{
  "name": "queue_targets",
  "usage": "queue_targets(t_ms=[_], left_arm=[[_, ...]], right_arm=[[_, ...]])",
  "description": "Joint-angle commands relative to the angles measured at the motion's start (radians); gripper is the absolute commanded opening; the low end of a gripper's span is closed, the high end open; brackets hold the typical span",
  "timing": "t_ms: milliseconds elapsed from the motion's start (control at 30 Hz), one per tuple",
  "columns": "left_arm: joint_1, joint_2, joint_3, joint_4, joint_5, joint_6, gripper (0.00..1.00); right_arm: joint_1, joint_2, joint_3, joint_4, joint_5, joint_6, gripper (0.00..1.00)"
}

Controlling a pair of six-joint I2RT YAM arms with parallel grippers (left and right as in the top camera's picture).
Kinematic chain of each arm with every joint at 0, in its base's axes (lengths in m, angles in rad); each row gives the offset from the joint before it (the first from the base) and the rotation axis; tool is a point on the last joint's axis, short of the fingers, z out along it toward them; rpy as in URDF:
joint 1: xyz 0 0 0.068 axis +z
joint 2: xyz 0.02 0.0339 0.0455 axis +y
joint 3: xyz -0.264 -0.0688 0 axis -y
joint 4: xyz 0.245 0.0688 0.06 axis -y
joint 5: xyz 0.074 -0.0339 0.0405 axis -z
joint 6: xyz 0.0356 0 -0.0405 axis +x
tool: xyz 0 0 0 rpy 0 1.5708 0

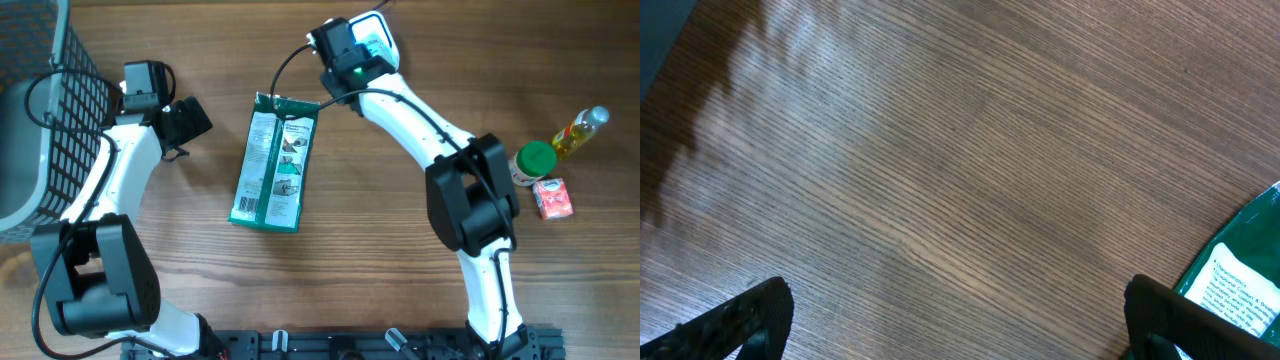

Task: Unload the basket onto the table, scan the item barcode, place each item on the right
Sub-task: 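Hold the wipes pack in front of the white scanner with the right gripper, then carry the wipes pack away from the scanner toward the right side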

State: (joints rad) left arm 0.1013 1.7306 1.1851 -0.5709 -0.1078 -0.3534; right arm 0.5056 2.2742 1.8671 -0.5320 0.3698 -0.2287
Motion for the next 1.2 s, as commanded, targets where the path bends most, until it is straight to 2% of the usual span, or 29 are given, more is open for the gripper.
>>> queue_targets(t_ms=[0, 233, 433, 533, 667, 800, 900, 1000, 1167], left_arm=[[0.006, 0.003, 0.008, 0.003, -0.006, 0.002, 1.0], [0.006, 0.003, 0.008, 0.003, -0.006, 0.002, 1.0], [0.006, 0.003, 0.008, 0.003, -0.006, 0.002, 1.0], [0.006, 0.003, 0.008, 0.003, -0.006, 0.002, 1.0], [0.006, 0.003, 0.008, 0.003, -0.006, 0.002, 1.0], [0.006, 0.003, 0.008, 0.003, -0.006, 0.002, 1.0], [0.006, 0.003, 0.008, 0.003, -0.006, 0.002, 1.0], [0.006, 0.003, 0.008, 0.003, -0.006, 0.002, 1.0], [0.006, 0.003, 0.008, 0.003, -0.006, 0.002, 1.0]], right_arm=[[-0.004, 0.024, 0.003, 0.005, -0.099, 0.04, 0.08], [-0.019, -0.028, 0.003, 0.005, -0.012, 0.107, 0.04], [-0.045, -0.24, 0.003, -0.068, -0.012, 0.155, 0.04], [-0.074, -0.399, 0.003, -0.22, -0.016, 0.206, 0.04], [-0.107, -0.498, 0.003, -0.414, -0.076, 0.206, 0.04], [-0.145, -0.504, -0.004, -0.661, -0.231, 0.203, 0.06], [-0.164, -0.501, -0.053, -0.823, -0.249, 0.205, 0.04], [-0.167, -0.5, -0.147, -0.892, -0.25, 0.206, 0.04], [-0.167, -0.499, -0.356, -0.882, -0.252, 0.205, 0.04]])
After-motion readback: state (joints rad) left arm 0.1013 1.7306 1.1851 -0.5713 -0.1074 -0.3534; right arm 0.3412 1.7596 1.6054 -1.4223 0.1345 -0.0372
